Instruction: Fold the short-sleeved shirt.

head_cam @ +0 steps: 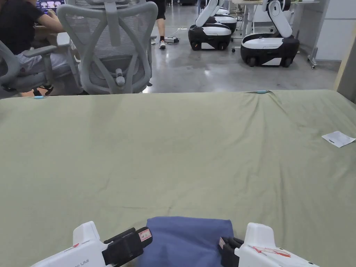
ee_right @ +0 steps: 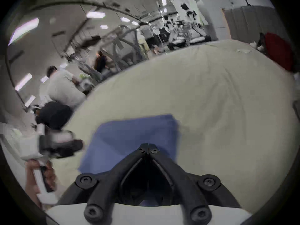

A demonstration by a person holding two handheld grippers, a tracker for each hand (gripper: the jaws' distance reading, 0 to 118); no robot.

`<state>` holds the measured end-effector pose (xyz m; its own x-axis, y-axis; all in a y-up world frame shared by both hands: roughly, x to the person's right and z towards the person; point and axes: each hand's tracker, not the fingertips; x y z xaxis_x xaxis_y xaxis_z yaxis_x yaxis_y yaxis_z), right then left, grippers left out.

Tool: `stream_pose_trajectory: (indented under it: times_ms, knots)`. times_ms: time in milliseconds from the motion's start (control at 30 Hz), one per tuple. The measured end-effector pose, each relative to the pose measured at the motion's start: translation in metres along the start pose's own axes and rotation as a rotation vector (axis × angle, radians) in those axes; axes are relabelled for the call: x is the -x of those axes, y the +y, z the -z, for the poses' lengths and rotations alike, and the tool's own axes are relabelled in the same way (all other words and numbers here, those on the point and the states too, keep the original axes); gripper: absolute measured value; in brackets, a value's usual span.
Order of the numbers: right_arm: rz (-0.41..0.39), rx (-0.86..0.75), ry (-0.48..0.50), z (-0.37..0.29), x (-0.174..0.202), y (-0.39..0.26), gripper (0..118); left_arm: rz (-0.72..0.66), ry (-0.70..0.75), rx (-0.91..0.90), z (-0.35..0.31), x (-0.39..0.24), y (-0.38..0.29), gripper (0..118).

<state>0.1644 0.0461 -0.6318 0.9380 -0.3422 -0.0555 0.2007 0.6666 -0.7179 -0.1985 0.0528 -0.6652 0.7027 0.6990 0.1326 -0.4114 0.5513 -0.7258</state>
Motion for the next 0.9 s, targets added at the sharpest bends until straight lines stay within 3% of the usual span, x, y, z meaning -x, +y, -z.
stream_pose_trajectory:
  times_ms: [33, 133, 200, 233, 267, 300, 333, 400, 633, 900]
  knots:
    - [0.005, 0.025, -0.029, 0.004, -0.007, -0.004, 0, -0.027, -0.023, 0.016, 0.002, 0.004, -0.001, 92]
    - [0.095, 0.013, 0.029, 0.006, -0.024, -0.01, 0, -0.077, -0.081, 0.07, 0.015, 0.013, -0.003, 95]
    - [0.071, 0.013, 0.019, 0.005, -0.022, -0.008, 0, -0.131, -0.134, 0.135, 0.033, 0.021, -0.008, 95]
    - [0.04, 0.013, 0.005, 0.006, -0.018, -0.007, 0, -0.166, -0.153, 0.165, 0.044, 0.024, -0.012, 90]
    - [0.018, 0.011, -0.006, 0.007, -0.015, -0.006, 0, -0.209, -0.156, 0.176, 0.055, 0.027, -0.016, 76]
    - [0.005, 0.009, -0.011, 0.007, -0.013, -0.006, 0, -0.237, -0.194, 0.172, 0.062, 0.028, -0.019, 76]
    - [-0.009, 0.002, -0.012, 0.007, -0.011, -0.006, 0, -0.273, -0.246, 0.157, 0.068, 0.028, -0.021, 67]
    - [-0.056, -0.012, -0.034, 0.006, -0.006, -0.005, 0, -0.279, -0.2, 0.148, 0.078, 0.025, -0.025, 30]
    - [-0.156, -0.062, -0.059, -0.011, 0.033, 0.005, 0, -0.128, -0.11, 0.079, 0.034, 0.023, 0.007, 25]
    - [-0.318, -0.119, -0.012, 0.005, 0.159, 0.01, 0, -0.064, 0.035, -0.02, -0.072, 0.102, 0.08, 25]
